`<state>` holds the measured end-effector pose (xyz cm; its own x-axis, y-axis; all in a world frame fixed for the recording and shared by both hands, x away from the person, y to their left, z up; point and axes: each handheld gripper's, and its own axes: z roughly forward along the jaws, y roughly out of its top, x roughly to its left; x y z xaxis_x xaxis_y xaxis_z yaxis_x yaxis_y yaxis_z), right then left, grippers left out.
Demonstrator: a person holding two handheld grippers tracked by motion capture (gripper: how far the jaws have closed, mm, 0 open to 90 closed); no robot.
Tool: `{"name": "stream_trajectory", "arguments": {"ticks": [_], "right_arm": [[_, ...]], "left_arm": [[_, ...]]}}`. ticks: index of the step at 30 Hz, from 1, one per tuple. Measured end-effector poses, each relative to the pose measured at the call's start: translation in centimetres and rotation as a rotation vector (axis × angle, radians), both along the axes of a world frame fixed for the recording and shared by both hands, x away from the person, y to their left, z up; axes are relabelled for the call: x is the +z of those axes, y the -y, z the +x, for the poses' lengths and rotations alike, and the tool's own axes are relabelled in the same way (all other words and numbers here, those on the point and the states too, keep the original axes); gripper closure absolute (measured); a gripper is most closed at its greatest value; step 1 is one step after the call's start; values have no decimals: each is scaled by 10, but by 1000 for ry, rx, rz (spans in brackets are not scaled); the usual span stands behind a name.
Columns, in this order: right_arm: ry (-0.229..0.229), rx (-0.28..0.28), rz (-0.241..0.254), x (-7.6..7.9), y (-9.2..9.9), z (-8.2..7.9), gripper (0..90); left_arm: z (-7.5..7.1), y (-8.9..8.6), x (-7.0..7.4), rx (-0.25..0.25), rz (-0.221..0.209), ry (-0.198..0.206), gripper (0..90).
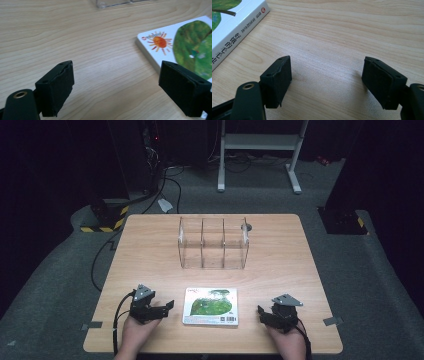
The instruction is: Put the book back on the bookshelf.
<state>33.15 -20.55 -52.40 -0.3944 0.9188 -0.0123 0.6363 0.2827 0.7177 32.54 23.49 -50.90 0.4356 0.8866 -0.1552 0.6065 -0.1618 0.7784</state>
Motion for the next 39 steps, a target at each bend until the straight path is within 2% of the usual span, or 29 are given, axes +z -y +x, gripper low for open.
{"name": "stream_trajectory", "arguments": {"ticks": [4, 10, 16, 23, 28, 33, 39], "right_arm": [[-2, 20, -6, 0, -1, 0, 214], [-5, 19, -3, 0, -2, 0, 208], [-7, 23, -6, 0, -2, 0, 210], [-10, 21, -8, 1, -4, -1, 253], [8, 60, -2, 4, -13, -4, 270], [31, 105, 36, 10, -30, -10, 298], [38, 145, 45, 14, -45, -15, 302]], "left_arm": [[-1, 10, -1, -32, -18, -5, 131], [-3, 26, -1, -75, -25, 2, 133], [-3, 40, -2, -105, -60, -7, 142], [-4, 61, -4, -150, -87, -25, 145], [-6, 69, -6, -169, -110, -33, 146], [-6, 75, -7, -180, -124, -39, 147], [-5, 79, -10, -189, -123, -48, 146]]}}
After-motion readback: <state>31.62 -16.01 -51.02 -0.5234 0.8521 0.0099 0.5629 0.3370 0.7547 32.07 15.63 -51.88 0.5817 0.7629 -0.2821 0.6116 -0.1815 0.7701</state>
